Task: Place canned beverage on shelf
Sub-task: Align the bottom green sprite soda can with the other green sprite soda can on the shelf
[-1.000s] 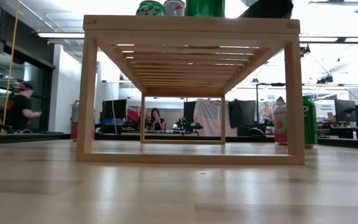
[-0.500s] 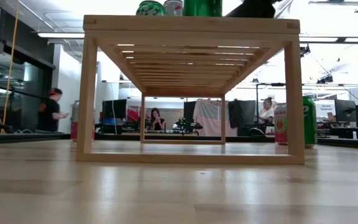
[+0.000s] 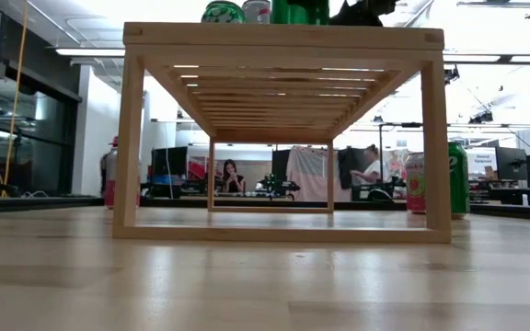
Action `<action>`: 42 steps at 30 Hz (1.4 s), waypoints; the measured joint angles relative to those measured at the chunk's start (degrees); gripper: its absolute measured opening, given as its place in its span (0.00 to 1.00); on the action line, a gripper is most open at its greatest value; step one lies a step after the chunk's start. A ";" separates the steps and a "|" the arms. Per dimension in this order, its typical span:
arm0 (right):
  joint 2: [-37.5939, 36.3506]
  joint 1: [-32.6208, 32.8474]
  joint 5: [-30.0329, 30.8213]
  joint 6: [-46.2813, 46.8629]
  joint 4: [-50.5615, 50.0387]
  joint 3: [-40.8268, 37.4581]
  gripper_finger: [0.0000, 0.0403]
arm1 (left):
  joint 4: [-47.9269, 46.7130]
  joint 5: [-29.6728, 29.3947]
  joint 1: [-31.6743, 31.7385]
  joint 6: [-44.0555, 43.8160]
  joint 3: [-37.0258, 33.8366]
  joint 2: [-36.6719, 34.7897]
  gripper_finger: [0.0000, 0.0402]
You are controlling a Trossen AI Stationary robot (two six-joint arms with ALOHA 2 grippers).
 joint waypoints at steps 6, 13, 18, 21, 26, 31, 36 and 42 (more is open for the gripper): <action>0.00 -0.01 0.04 -0.18 0.13 0.00 0.94 | -1.33 -5.16 0.01 0.00 0.02 -0.86 0.00; 0.12 -1.21 2.44 -3.93 4.14 0.00 0.70 | -2.99 -11.68 0.01 -0.05 0.02 -1.94 0.00; 0.11 -3.29 2.38 -4.91 6.76 0.00 0.70 | -3.22 -14.40 0.01 0.00 0.02 -2.01 0.00; 0.11 -4.51 2.32 -5.09 8.54 0.00 0.70 | -3.28 -14.40 0.01 0.00 0.02 -2.01 0.00; 0.99 -6.24 2.01 -5.07 8.83 0.00 0.70 | -3.37 -14.45 0.01 0.01 0.02 -2.01 0.00; 4.41 -7.24 0.89 -5.30 8.99 1.40 0.70 | -3.37 -14.49 0.01 0.98 0.02 -2.01 0.00; 7.38 -7.22 1.24 -7.96 7.58 4.78 0.70 | -3.41 -14.49 0.01 1.09 0.02 -2.01 0.00; 7.96 -7.24 4.00 -9.81 5.89 6.19 0.70 | -3.45 -14.46 -0.01 0.91 0.02 -2.01 0.00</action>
